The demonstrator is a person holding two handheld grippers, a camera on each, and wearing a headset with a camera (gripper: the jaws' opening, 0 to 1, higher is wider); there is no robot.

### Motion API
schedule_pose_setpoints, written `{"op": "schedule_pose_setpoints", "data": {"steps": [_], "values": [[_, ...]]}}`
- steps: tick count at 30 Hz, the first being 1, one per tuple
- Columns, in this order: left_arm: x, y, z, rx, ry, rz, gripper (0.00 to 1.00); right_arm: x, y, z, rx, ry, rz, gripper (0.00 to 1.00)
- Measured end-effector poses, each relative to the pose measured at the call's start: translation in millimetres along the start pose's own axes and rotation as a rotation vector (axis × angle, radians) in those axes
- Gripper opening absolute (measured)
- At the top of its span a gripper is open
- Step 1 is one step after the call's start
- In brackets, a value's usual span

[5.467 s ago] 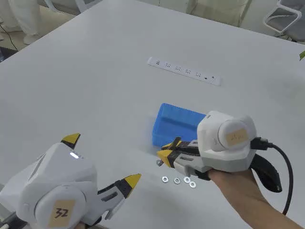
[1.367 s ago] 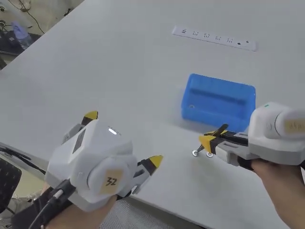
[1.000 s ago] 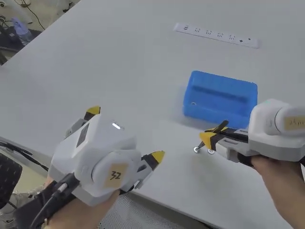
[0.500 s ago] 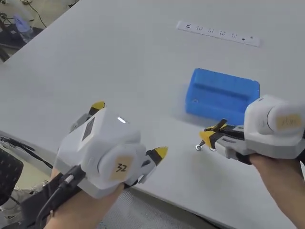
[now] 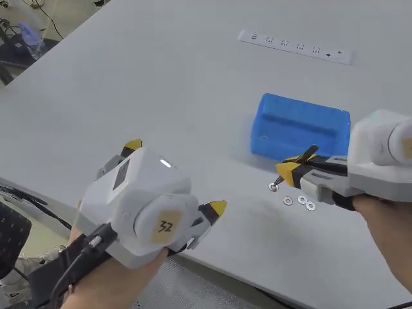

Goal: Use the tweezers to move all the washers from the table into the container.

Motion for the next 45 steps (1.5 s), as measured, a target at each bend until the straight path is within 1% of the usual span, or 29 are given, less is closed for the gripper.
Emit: {"op": "schedule_pose_setpoints", "data": {"steps": [4,6,7,11,13,16,20,23,25,26,27,29,31,34,35,37,40,43,45], "values": [[0.3,-0.2,-0.5,0.002,-0.005,0.005,0.93,-7.1,-2.4,-8.7,0.012,0.013,-0.015,0.04],[-0.1,0.1,-0.3,0.002,-0.001,0.001,0.93,-9.7,-3.7,-12.5,0.016,0.016,-0.021,0.04],[-0.3,0.2,0.1,0.001,0.002,-0.001,0.93,-10.5,-1.8,-14.8,0.023,0.015,-0.026,0.04],[0.2,-0.2,0.3,0.0,0.0,0.004,0.93,-16.8,-4.8,-23.3,0.049,0.027,-0.042,0.04],[0.5,-0.4,-0.1,0.003,0.001,0.006,0.93,-21.8,-2.3,-30.7,0.058,0.02,-0.052,0.04],[0.8,-0.5,-0.1,0.002,-0.001,0.009,0.92,-25.8,-3.7,-39.0,0.077,0.01,-0.068,0.04],[0.1,-0.1,-1.0,0.013,0.006,0.003,0.91,-27.5,-8.7,-45.6,0.092,-0.001,-0.082,0.04],[0.8,-0.5,-1.6,0.013,-0.001,0.01,0.91,-30.8,-14.0,-49.5,0.108,-0.005,-0.09,0.04],[0.9,-0.6,-1.7,0.013,-0.003,0.011,0.91,-29.7,-14.8,-52.0,0.116,-0.005,-0.088,0.04],[1.1,-0.6,-1.7,0.013,-0.003,0.013,0.91,-27.3,-17.7,-54.5,0.131,0.005,-0.079,0.04],[1.2,-0.6,-1.8,0.014,-0.003,0.014,0.91,-26.6,-21.9,-54.2,0.135,0.011,-0.066,0.04],[1.6,-0.8,-2.0,0.014,-0.006,0.017,0.91,-24.7,-24.7,-58.2,0.142,0.02,-0.055,0.04],[1.3,-0.6,-2.6,0.019,-0.004,0.016,0.91,-22.3,-29.2,-60.6,0.135,0.028,-0.037,0.04],[1.5,-0.7,-2.3,0.015,-0.006,0.016,0.9,-20.0,-35.1,-65.3,0.137,0.027,-0.032,0.04],[1.8,-0.7,-2.2,0.015,-0.007,0.018,0.9,-19.5,-38.4,-64.0,0.134,0.025,-0.029,0.04],[1.7,-0.8,-2.7,0.017,-0.008,0.018,0.9,-18.4,-43.4,-66.6,0.129,0.029,-0.022,0.04],[2.0,-0.7,-3.1,0.018,-0.009,0.021,0.89,-18.5,-45.8,-67.7,0.129,0.042,-0.013,0.04],[2.3,-0.8,-3.1,0.019,-0.01,0.024,0.89,-13.3,-56.3,-68.3,0.122,0.041,-0.002,0.04],[2.3,-0.8,-3.1,0.019,-0.011,0.024,0.89,-11.2,-58.3,-69.6,0.12,0.036,0.004,0.04]]}}
Point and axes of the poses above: the centre of the closed fingertips' face, and the gripper's own axes: y roughly backward along the fingers, z roughly to its left, x roughly out of its underside, the point moved 8 cm from there along y, roughly backward along the fingers, and after that the axes turned 14 degrees about y, right-handed, at the moved point
